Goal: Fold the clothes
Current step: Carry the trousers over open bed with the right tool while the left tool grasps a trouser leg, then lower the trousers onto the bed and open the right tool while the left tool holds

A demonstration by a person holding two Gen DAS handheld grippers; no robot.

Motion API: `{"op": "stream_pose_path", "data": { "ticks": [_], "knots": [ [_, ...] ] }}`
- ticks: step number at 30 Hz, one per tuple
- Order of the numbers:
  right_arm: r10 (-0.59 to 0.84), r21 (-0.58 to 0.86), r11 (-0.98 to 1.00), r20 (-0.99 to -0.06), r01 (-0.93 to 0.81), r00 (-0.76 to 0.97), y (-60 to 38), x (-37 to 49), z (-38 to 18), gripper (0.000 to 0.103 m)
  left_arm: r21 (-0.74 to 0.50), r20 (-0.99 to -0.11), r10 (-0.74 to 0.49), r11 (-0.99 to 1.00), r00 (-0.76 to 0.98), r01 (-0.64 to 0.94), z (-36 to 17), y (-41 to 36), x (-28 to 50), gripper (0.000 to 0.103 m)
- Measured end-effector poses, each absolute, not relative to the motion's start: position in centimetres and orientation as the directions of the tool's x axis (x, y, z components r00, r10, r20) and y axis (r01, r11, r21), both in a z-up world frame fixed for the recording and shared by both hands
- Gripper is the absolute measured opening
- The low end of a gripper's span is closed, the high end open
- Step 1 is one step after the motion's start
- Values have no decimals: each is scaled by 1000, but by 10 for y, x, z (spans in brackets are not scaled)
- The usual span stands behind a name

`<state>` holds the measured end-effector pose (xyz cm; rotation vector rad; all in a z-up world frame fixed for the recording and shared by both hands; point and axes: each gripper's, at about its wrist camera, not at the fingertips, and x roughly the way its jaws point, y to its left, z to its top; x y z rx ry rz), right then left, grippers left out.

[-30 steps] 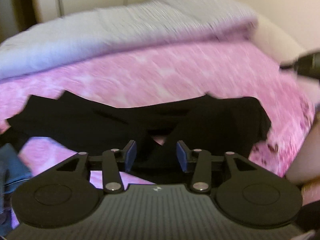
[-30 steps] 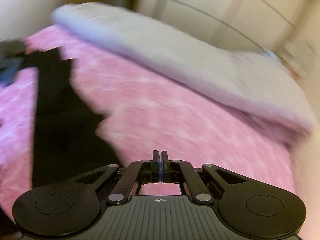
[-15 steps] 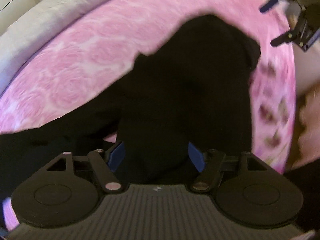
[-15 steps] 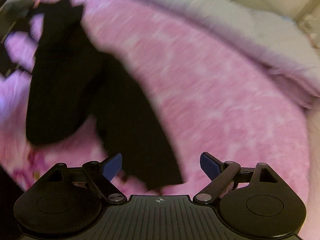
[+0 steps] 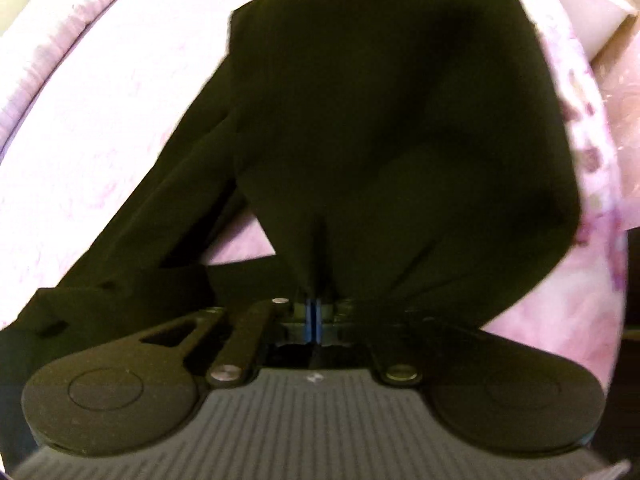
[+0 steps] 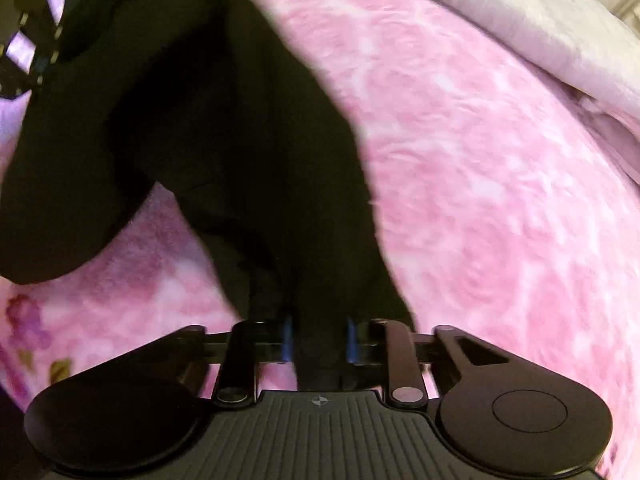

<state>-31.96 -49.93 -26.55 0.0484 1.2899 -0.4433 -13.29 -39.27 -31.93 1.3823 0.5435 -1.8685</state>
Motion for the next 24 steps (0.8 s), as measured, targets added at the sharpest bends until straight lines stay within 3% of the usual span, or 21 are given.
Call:
{"op": "stream_pose_path", "data": {
  "ticks": [5, 8, 16, 19, 20, 21, 22, 24],
  "knots": [
    [-370, -293, 886, -914, 360, 167, -501, -360, -198, 17, 87, -906, -373, -626, -200, 775, -276, -375, -130, 7],
    [-418, -357, 859, -903, 367, 99, -511, -386, -181, 17, 126, -898, -398, -641, -187, 757, -271, -363, -131, 35],
    [-388, -344, 841, -922, 418, 21, -546, -415, -198, 17, 261, -899, -430, -679, -85, 686, -290, -344, -141, 48],
    [-370, -325, 847, -929, 422, 28, -558, -413, -203, 17, 278, -911, -410, -704, -54, 654, -312, -357, -159, 48],
    [-366, -320, 853, -930, 412, 36, -562, -413, -203, 17, 277, -916, -399, -703, -40, 655, -319, -364, -163, 40],
    [-355, -306, 859, -934, 410, 47, -568, -413, -204, 17, 270, -922, -386, -693, -27, 669, -324, -372, -165, 22],
    [-339, -287, 864, -939, 413, 58, -576, -412, -207, 17, 254, -929, -369, -668, -15, 699, -326, -383, -165, 13],
    [-308, -247, 873, -948, 420, 84, -595, -411, -205, 17, 237, -930, -369, -600, -2, 764, -321, -402, -162, 11]
  ]
}}
